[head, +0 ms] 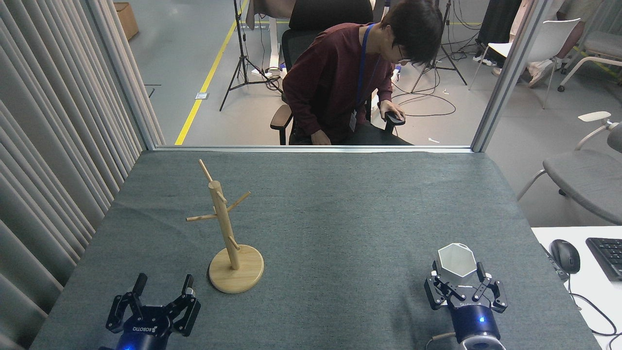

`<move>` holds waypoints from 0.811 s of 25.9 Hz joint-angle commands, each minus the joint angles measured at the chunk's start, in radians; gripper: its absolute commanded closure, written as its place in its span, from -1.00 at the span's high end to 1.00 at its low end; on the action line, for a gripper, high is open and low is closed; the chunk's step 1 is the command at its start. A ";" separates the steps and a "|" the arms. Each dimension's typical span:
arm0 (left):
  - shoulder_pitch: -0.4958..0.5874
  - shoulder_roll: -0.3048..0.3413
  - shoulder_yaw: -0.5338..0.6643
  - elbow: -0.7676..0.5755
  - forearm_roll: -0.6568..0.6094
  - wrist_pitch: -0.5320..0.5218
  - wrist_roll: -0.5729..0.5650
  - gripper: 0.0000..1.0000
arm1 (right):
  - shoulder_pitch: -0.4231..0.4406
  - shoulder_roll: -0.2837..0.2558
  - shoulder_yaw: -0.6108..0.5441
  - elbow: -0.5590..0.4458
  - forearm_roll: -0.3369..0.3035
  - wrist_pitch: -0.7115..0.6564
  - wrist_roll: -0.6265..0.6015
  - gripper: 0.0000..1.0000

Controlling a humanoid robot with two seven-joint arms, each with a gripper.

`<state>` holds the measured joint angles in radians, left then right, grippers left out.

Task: Hang cup on storage rack
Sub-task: 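Move the right gripper to the white hexagonal cup and grasp it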

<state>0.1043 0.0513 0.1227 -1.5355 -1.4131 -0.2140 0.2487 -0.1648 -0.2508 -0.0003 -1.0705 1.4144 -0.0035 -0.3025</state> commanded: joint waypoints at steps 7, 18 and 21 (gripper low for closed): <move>0.002 -0.001 0.011 -0.002 0.000 -0.002 0.000 1.00 | -0.041 0.004 0.019 0.080 0.008 0.010 -0.006 0.88; -0.020 -0.010 -0.109 0.044 -0.018 -0.015 0.032 1.00 | -0.013 0.002 0.020 -0.143 0.041 0.013 -0.009 0.34; -0.014 -0.001 -0.222 0.061 -0.030 -0.015 0.023 1.00 | 0.027 0.016 0.037 -0.290 0.043 0.005 -0.009 0.35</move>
<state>0.0862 0.0442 -0.0041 -1.4919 -1.4314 -0.2281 0.2747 -0.1693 -0.2444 0.0253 -1.2291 1.4560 0.0098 -0.3126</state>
